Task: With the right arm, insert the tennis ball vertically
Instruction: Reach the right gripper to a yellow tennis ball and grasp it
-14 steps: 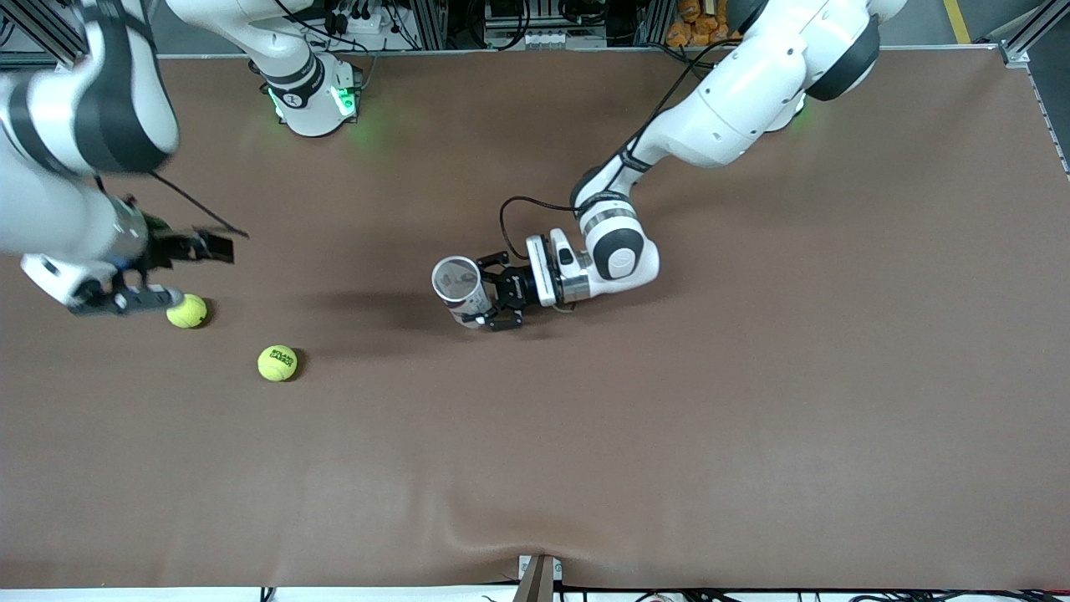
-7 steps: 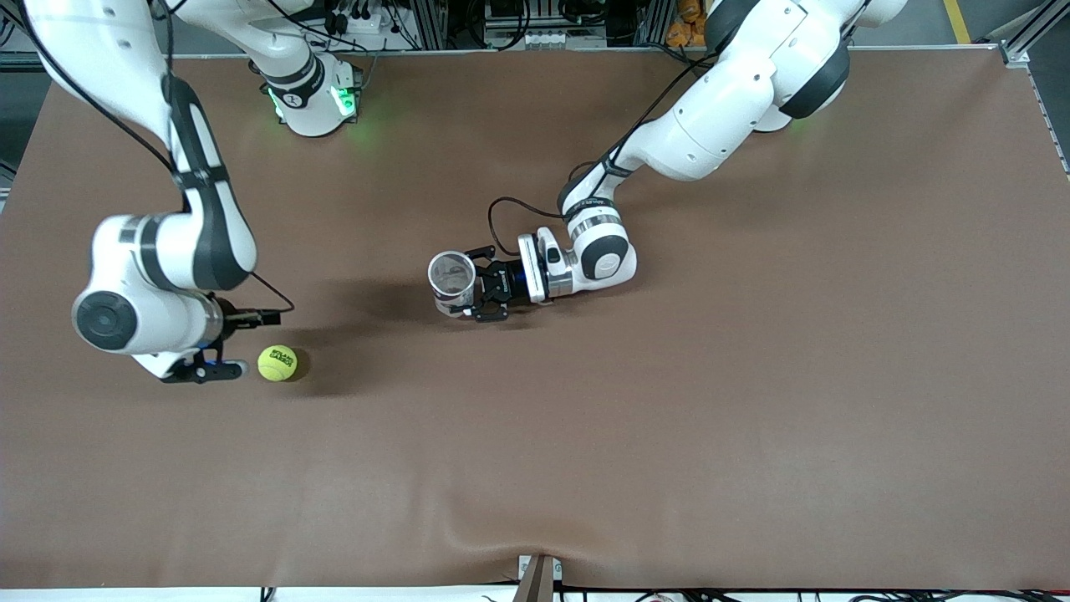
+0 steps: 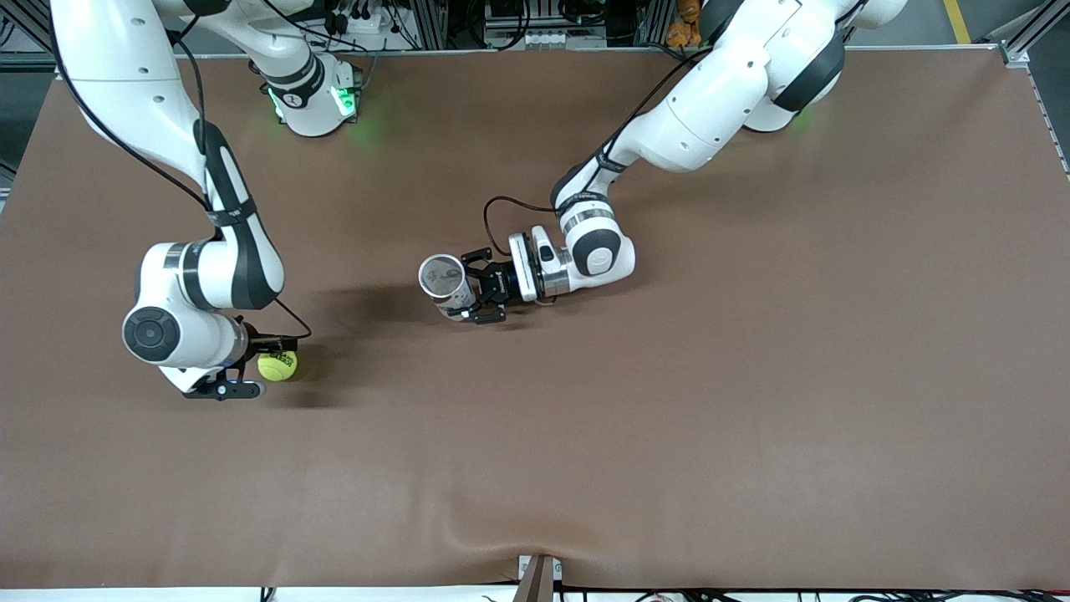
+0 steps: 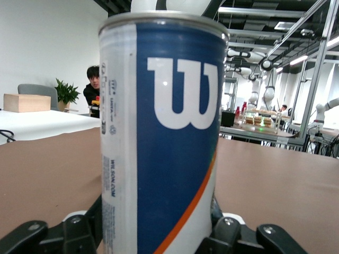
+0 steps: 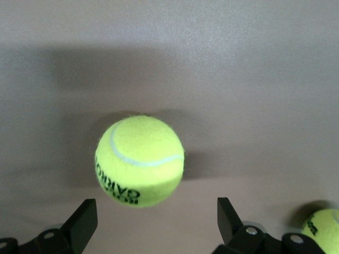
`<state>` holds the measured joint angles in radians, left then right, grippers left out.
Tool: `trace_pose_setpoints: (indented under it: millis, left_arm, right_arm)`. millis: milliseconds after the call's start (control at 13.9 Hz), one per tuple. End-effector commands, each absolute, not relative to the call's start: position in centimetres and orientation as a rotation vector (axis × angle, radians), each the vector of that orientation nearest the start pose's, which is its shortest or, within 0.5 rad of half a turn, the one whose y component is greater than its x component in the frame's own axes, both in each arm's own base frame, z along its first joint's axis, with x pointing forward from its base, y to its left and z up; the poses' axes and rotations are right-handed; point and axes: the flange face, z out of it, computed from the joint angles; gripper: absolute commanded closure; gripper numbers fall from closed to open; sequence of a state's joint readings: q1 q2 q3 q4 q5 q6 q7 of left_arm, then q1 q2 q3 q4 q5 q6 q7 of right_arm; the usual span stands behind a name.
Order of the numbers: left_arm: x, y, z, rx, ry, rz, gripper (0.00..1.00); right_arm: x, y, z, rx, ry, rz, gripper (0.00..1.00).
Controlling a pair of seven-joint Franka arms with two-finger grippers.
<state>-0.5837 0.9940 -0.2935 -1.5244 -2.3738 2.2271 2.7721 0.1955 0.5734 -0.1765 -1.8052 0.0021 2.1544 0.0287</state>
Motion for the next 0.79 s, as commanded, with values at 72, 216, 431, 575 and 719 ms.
trace_pose_setpoints:
  millis: [72,216,431,575,719]
  left_arm:
    - [45.0,-54.2,10.7,1.383,-1.146,1.385,0.27]
    - [44.6,-54.4,10.2,1.385,-1.15,1.377,0.28]
    - [44.6,-54.3,9.9,1.376,-1.171,1.384,0.28]
    - [44.5,-54.2,9.8,1.38,-1.168,1.382,0.28]
    - [44.5,-54.3,9.9,1.382,-1.162,1.384,0.28]
  right_arm:
    - [63.1,2.6,20.0,-3.19,0.044,0.308,0.0]
    - [63.4,3.0,19.0,-3.15,0.096,0.313,0.0]
    - [64.2,3.5,18.9,-3.146,0.079,0.293,0.0]
    - [64.3,3.0,18.6,-3.15,0.08,0.286,0.0]
    - [64.4,3.0,18.6,-3.152,0.082,0.273,0.0]
